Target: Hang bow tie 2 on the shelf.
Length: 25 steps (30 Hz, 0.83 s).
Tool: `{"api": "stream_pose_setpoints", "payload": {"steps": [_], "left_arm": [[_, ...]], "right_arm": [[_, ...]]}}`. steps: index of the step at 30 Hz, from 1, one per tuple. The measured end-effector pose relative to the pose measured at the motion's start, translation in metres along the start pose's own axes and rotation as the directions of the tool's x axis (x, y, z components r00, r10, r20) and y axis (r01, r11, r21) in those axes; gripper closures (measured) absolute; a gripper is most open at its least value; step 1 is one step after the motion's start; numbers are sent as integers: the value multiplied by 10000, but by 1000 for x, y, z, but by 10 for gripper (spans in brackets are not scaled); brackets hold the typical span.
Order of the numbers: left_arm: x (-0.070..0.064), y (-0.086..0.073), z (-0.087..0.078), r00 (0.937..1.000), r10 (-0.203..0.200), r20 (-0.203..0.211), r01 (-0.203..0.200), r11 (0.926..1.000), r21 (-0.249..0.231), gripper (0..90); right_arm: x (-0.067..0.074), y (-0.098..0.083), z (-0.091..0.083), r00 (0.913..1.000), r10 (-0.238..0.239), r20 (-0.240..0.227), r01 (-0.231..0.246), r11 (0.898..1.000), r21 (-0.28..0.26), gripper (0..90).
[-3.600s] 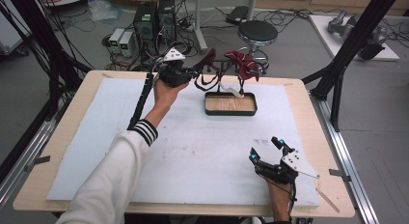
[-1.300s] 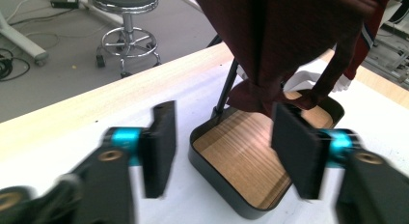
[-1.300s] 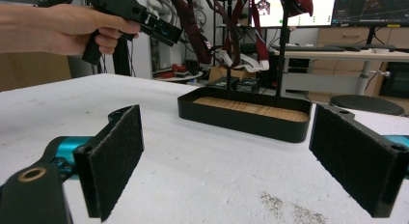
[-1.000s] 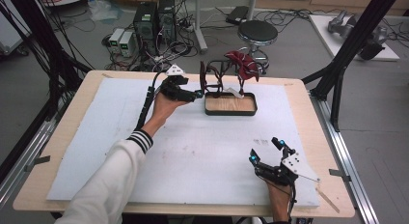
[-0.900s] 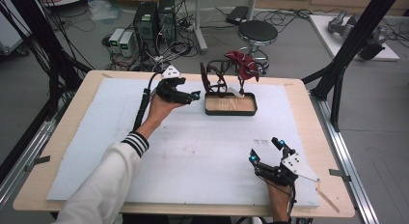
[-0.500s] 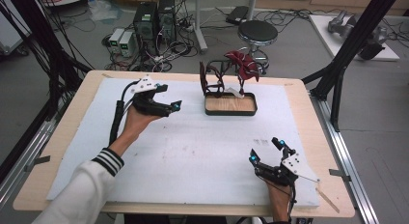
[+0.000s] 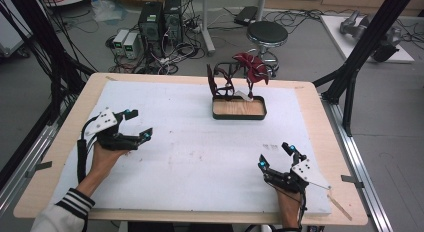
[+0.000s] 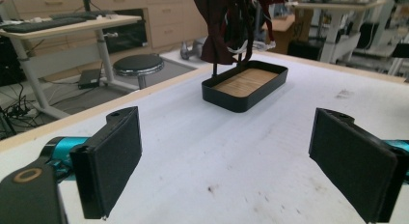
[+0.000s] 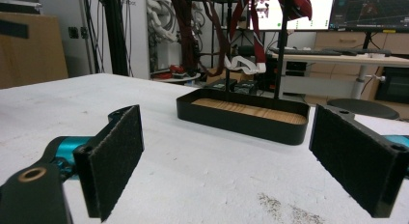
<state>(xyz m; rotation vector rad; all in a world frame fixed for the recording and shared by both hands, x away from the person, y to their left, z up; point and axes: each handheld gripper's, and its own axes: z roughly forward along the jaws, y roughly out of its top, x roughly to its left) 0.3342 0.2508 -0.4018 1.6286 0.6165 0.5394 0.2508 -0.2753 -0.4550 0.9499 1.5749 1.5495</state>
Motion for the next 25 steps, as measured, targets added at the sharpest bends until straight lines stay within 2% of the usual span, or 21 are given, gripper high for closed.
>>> {"api": "stream_pose_setpoints", "payload": {"steps": [4, 9, 18, 25], "left_arm": [[-7, -20, -21, 10000, 63, -30, -64, 9994, -350, 119], [-9, -39, -37, 9994, -299, -177, 283, 9957, -885, 119], [-10, -54, -41, 9995, -189, -242, 157, 9919, -1259, 117], [-7, -58, -42, 9986, -434, -317, 385, 9889, -1434, 117]], "right_arm": [[1, 0, 0, 9998, -200, 60, 199, 9998, 55, 112], [3, 0, 1, 9995, -319, 89, 318, 9994, 117, 112], [3, 0, 1, 9991, -407, 108, 406, 9991, 118, 112], [4, 0, 1, 9987, -479, 155, 477, 9988, 137, 112]]}}
